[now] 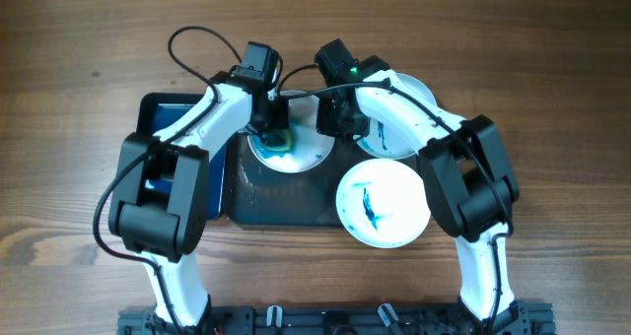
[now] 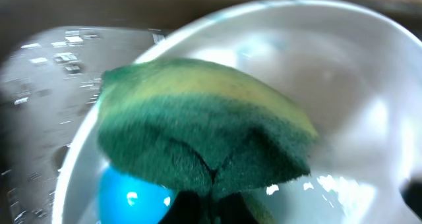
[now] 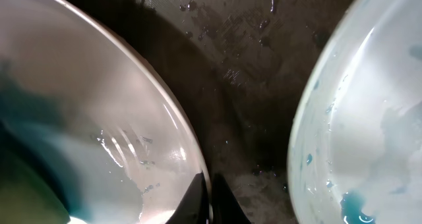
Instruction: Clean dirty plates on tray and stack at the side
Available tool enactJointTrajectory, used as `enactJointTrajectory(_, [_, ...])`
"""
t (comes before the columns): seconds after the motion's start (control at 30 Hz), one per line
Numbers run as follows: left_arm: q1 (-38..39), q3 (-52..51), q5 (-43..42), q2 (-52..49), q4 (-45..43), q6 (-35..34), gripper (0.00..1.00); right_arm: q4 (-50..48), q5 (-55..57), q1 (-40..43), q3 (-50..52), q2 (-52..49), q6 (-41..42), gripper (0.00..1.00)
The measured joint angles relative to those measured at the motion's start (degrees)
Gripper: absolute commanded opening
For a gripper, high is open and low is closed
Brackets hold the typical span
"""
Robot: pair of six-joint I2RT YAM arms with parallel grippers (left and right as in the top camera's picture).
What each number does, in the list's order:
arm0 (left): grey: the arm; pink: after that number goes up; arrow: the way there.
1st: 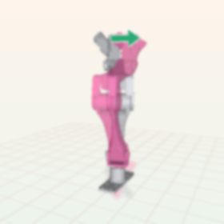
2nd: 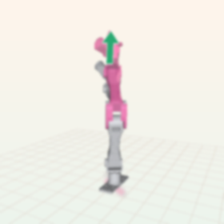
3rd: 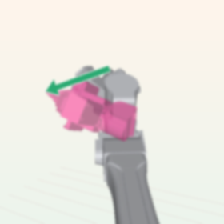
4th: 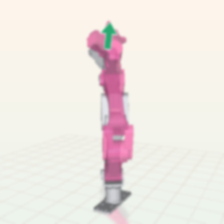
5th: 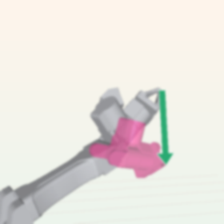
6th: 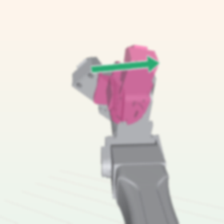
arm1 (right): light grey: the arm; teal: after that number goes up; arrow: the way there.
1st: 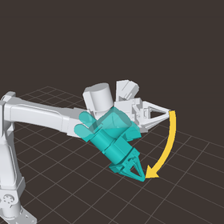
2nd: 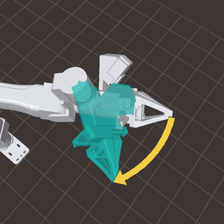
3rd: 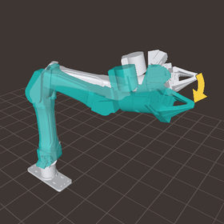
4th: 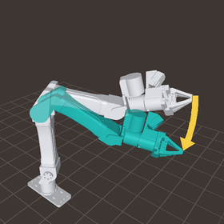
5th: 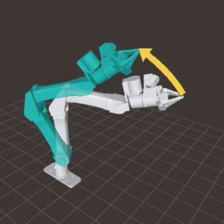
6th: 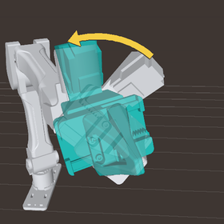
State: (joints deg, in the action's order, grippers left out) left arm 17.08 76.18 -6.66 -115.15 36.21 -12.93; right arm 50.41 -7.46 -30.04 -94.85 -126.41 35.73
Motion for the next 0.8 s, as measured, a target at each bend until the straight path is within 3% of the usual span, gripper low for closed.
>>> enactJointTrajectory(0.13, [-0.1, 1.1, -5.1, -0.3, 0.9, 5.3, 0.04, -0.1, 0.0, 0.0, 0.0, 0.0, 0.0, 0.04])
enactJointTrajectory(0.3, [0.2, 3.0, 11.5, -0.4, 5.8, -8.6, 0.04, -1.2, -0.2, 0.0, 0.0, 0.0, -0.4, 0.04])
enactJointTrajectory(0.37, [0.2, 3.4, 13.5, -0.4, 9.1, -13.4, 0.04, -1.8, -0.4, 0.0, 0.0, 0.0, -0.9, 0.04])
enactJointTrajectory(0.5, [1.0, 3.6, 1.0, -0.4, 12.3, -14.8, 0.04, -1.9, -0.3, 0.0, 0.0, 0.0, -1.2, 0.04])
enactJointTrajectory(0.6, [4.5, 3.4, -9.5, -0.6, 6.8, -14.8, 0.04, -1.8, -0.4, 0.0, 0.0, 0.0, -1.3, 0.04])
enactJointTrajectory(0.7, [4.6, 3.5, -8.9, -0.9, 0.9, -14.9, 0.04, -1.8, -0.4, 0.5, 0.2, 0.0, -1.5, 0.04])
enactJointTrajectory(0.8, [-0.3, 8.3, -1.8, -1.2, 11.0, -17.0, 0.04, -1.8, -0.4, 0.5, 0.2, 0.0, -2.5, 0.04])
